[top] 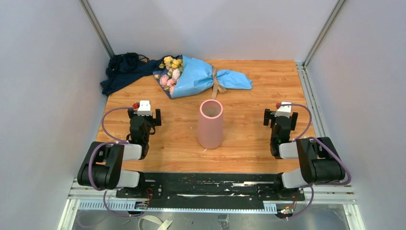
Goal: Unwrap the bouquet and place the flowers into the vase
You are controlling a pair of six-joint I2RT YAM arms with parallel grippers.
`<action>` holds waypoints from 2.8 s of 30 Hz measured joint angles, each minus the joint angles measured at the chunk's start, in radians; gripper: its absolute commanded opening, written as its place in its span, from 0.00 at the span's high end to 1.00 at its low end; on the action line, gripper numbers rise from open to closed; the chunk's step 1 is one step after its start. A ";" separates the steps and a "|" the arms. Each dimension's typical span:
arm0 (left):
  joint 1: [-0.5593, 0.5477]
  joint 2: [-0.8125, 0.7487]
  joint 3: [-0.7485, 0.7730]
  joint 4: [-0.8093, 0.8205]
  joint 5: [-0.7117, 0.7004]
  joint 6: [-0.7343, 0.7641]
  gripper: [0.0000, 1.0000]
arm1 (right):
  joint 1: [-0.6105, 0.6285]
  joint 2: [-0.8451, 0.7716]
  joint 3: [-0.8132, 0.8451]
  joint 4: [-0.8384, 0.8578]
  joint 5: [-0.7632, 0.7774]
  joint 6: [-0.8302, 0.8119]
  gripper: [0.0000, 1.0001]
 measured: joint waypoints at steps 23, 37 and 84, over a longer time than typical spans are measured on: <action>0.000 -0.055 0.208 -0.365 -0.106 -0.029 0.00 | 0.014 -0.057 0.570 -0.935 0.079 0.129 0.00; 0.002 -0.219 0.669 -1.164 -0.003 -0.385 0.37 | -0.134 0.111 0.737 -1.287 -0.592 0.459 0.12; -0.365 0.123 0.377 -1.077 0.816 -0.603 1.00 | 0.123 -0.008 0.652 -1.465 -0.947 0.531 1.00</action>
